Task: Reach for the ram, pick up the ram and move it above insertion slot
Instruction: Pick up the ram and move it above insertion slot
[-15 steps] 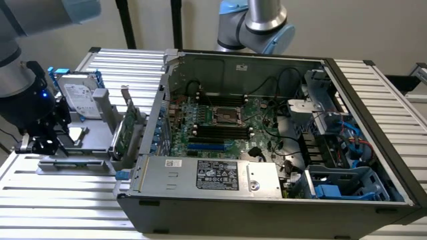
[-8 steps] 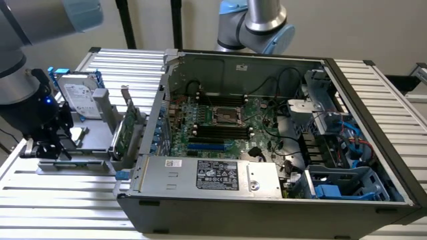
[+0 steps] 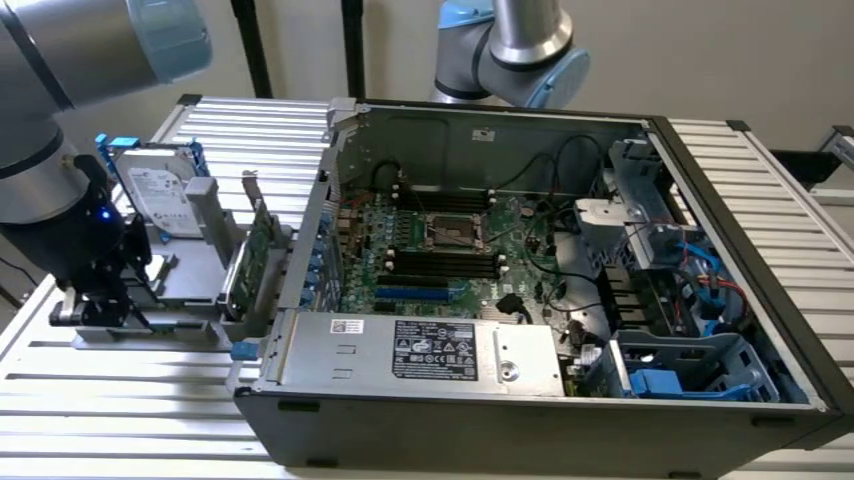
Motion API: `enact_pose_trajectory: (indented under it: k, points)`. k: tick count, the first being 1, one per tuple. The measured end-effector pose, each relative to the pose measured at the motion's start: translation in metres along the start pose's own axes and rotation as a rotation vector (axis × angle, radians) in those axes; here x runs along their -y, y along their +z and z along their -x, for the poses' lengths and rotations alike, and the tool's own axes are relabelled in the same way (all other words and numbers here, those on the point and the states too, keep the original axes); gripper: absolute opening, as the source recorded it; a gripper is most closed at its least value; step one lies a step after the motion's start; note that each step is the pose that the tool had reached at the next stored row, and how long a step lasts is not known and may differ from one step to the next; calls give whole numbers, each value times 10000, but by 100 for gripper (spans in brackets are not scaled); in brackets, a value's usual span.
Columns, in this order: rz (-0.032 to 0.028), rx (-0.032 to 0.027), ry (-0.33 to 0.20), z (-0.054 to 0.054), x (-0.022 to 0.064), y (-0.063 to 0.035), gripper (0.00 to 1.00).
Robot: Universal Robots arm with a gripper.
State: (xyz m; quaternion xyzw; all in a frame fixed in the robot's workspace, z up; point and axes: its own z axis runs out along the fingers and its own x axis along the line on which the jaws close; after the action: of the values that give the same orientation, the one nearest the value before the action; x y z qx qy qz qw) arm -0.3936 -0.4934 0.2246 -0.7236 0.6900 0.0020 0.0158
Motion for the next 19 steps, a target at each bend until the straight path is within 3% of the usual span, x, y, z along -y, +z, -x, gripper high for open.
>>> enact_pose_trajectory:
  k: [11,19]
  points:
    - [26,2,1,-5,-4,182,37]
    - [113,12,3,-5,-5,253,37]
